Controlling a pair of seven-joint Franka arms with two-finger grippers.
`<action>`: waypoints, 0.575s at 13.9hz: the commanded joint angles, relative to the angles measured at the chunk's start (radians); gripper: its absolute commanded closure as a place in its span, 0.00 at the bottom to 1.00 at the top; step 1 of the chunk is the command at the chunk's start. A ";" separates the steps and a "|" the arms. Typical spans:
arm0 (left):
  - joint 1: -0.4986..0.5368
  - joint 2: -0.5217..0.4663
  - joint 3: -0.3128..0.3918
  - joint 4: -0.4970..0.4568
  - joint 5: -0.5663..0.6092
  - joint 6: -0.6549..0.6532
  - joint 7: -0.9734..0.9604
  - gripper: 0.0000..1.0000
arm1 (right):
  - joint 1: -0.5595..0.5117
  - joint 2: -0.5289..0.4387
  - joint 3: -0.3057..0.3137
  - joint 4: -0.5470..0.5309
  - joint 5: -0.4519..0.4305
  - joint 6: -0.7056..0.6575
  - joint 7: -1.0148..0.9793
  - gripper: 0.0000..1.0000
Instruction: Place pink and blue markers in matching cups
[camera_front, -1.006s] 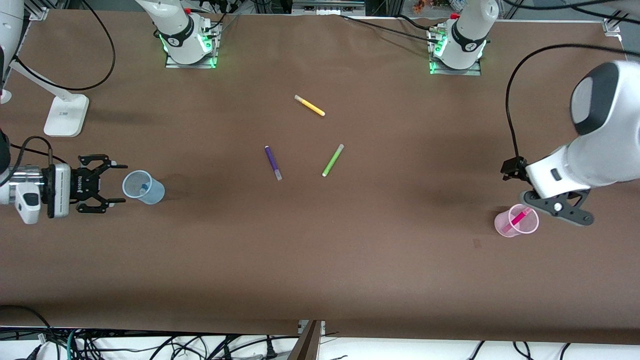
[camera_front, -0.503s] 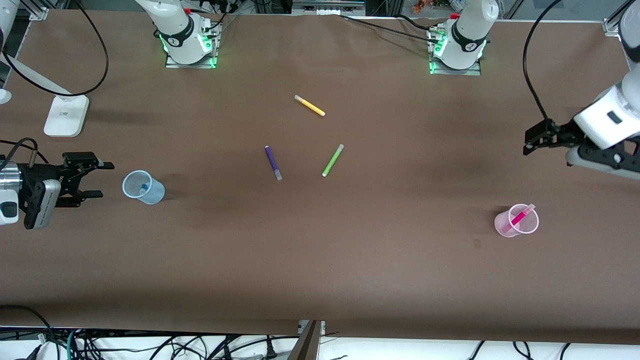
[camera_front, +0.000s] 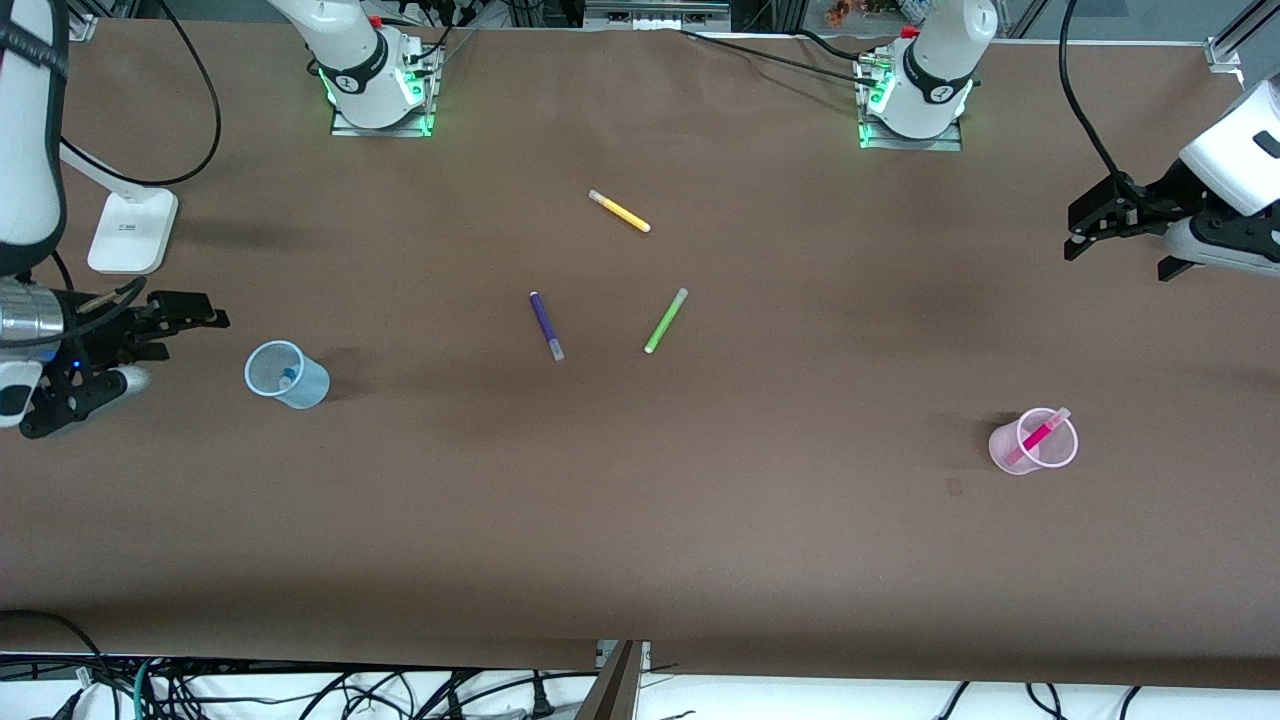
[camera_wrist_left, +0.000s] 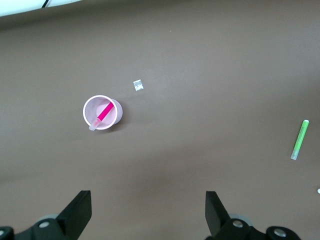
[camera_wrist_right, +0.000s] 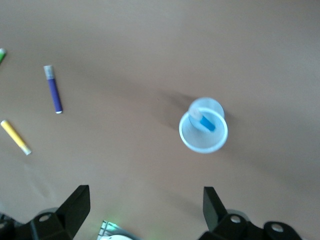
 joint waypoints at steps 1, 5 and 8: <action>0.008 0.021 0.003 0.004 -0.024 0.011 -0.004 0.00 | 0.017 -0.179 0.016 -0.180 -0.099 0.007 0.173 0.00; 0.025 0.048 0.006 0.010 -0.026 0.042 0.000 0.00 | 0.020 -0.359 0.026 -0.318 -0.107 0.004 0.274 0.00; 0.028 0.079 0.006 0.010 -0.024 0.077 0.005 0.00 | 0.020 -0.441 0.026 -0.345 -0.117 0.010 0.274 0.00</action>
